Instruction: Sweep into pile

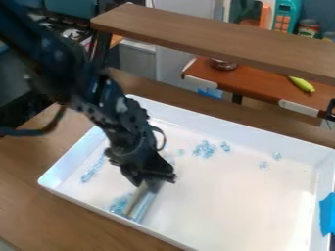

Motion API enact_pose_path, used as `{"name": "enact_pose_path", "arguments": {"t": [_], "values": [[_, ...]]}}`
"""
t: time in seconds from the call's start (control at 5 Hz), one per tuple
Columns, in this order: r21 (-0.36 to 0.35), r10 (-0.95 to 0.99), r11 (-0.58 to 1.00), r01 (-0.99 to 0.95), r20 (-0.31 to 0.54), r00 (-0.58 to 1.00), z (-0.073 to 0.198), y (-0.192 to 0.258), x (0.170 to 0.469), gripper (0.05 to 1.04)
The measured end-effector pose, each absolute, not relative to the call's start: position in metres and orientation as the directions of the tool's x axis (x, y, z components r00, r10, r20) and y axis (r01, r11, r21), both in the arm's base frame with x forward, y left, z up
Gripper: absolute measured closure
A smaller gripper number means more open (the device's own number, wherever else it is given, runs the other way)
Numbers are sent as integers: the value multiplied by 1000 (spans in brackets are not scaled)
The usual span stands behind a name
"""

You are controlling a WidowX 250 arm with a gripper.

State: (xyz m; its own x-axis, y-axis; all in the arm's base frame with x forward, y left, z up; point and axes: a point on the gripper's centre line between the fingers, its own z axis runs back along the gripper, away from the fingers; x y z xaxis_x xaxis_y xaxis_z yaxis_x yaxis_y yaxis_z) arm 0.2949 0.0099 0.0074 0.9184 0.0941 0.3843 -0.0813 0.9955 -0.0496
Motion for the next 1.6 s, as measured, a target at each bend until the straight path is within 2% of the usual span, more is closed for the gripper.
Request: {"name": "enact_pose_path", "arguments": {"t": [0.4, 0.6, 0.8, 1.0, 1.2, 1.4, 1.6], "values": [[74, 60, 993, -88, 324, 944, 8, 43, 287, 749], [127, 74, 984, -124, 341, 937, 11, 60, 295, 749], [140, 79, 981, -135, 346, 935, 12, 64, 296, 749], [59, 115, 988, -143, 345, 932, 23, 47, 294, 749], [-60, 151, 989, -139, 325, 934, 38, 14, 296, 749], [-116, 159, 985, -126, 345, 925, 42, -16, 310, 749], [-81, 156, 987, -137, 320, 935, 13, -22, 315, 749]]}}
